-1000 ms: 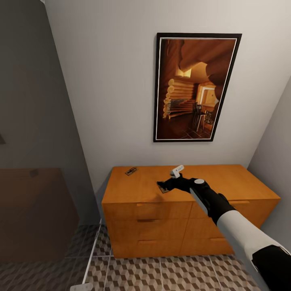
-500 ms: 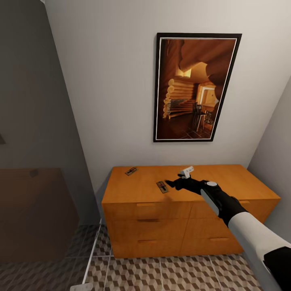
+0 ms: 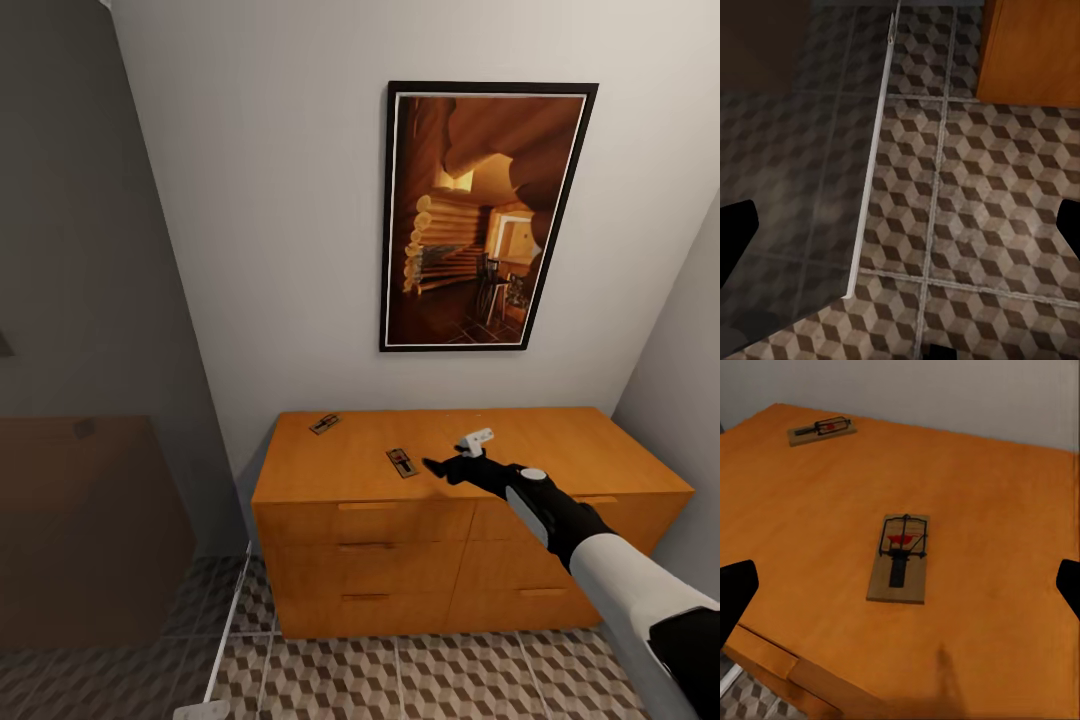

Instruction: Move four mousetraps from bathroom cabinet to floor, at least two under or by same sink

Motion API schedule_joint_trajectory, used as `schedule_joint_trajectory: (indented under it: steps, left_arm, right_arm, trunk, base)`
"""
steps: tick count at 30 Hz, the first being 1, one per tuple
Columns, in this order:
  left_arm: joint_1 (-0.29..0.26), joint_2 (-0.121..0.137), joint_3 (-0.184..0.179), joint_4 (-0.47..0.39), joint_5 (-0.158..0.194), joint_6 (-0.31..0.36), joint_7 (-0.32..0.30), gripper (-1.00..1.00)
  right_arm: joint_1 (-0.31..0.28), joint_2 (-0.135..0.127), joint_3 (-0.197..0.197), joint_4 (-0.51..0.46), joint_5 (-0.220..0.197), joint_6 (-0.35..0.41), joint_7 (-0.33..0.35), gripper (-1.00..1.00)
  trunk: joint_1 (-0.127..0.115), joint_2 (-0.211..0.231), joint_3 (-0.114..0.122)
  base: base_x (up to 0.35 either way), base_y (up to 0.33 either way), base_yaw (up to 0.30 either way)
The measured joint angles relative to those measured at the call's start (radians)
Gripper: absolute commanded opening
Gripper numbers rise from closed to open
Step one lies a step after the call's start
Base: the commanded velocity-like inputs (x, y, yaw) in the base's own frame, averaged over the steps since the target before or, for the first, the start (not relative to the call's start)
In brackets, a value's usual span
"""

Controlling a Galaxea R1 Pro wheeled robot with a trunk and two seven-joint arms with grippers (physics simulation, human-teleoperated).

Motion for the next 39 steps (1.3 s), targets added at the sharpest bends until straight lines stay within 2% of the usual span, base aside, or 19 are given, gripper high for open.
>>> schedule_joint_trajectory:
  steps: [11, 25, 39]
  left_arm:
    - [0.000, 0.000, -0.001, 0.000, -0.001, -0.001, 0.000, 1.00]
    - [0.000, 0.001, 0.000, 0.000, 0.000, -0.001, 0.000, 1.00]
    - [0.000, 0.001, 0.000, 0.000, 0.000, -0.001, -0.001, 1.00]
  right_arm:
    - [0.000, 0.006, 0.005, 0.006, 0.002, -0.001, -0.128, 1.00]
    - [0.000, 0.013, 0.005, 0.000, 0.002, 0.026, -0.151, 1.00]
    - [0.000, 0.024, 0.005, -0.001, 0.003, 0.030, -0.169, 1.00]
  trunk:
    - [0.000, 0.000, 0.000]
    - [0.000, 0.000, 0.000]
    - [0.000, 0.000, 0.000]
  base:
    - [0.000, 0.000, 0.000]
    - [0.000, 0.007, 0.000]
    - [0.000, 0.128, 0.000]
